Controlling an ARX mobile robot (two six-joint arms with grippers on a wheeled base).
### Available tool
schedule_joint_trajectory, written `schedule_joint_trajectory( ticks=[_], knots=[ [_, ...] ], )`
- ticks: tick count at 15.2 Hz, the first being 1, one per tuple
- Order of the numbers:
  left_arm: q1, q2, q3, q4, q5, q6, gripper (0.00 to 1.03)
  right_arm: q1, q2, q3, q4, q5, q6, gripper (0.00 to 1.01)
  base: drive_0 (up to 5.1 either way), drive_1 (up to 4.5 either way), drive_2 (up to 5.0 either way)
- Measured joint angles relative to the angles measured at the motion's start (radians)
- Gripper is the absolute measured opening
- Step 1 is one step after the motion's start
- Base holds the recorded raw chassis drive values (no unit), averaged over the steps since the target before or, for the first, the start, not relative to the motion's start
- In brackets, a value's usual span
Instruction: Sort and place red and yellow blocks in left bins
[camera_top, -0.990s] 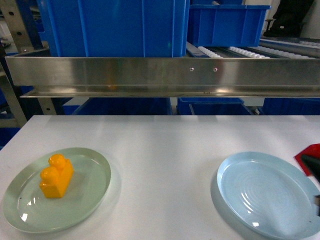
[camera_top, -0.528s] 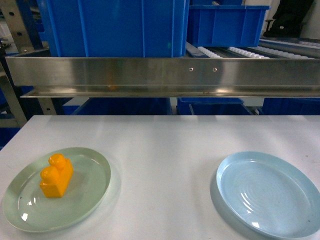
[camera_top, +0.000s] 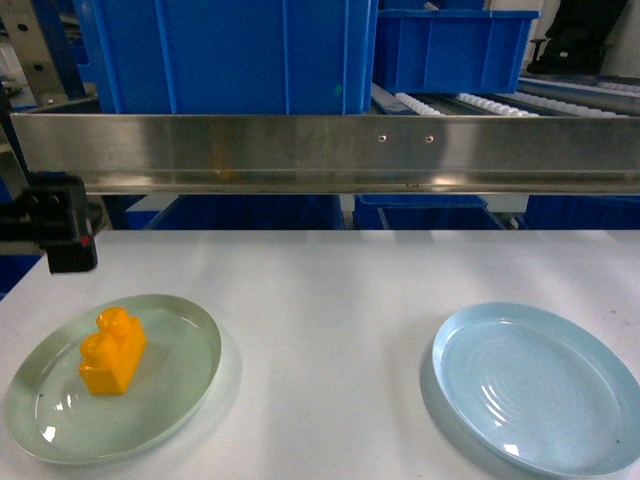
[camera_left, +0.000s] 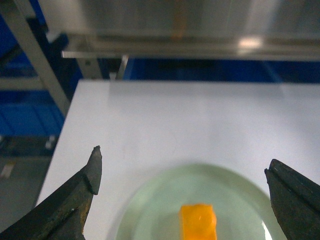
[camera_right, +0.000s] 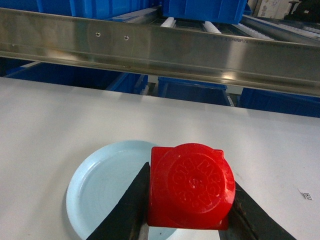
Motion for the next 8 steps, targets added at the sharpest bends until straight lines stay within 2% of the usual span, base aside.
schedule_joint_trajectory(
  ticks=[2,4,6,8],
  knots=[
    [-0.018,0.106,-0.006,0.009,-0.043,-0.035,0.98,0.0,0.0,0.0,0.0,0.0,0.0,0.29,0.0,0.0,0.0],
    [-0.032,0.192,0.001,0.044,-0.026,-0.073,0.98,0.0,0.0,0.0,0.0,0.0,0.0,0.29,0.0,0.0,0.0],
    [-0.049,0.346,0.007,0.11,-0.039,-0.125,0.98,0.0,0.0,0.0,0.0,0.0,0.0,0.29,0.0,0.0,0.0],
    [-0.044,0.397,0.011,0.142,-0.038,-0.134,0.98,0.0,0.0,0.0,0.0,0.0,0.0,0.29,0.0,0.0,0.0]
  ],
)
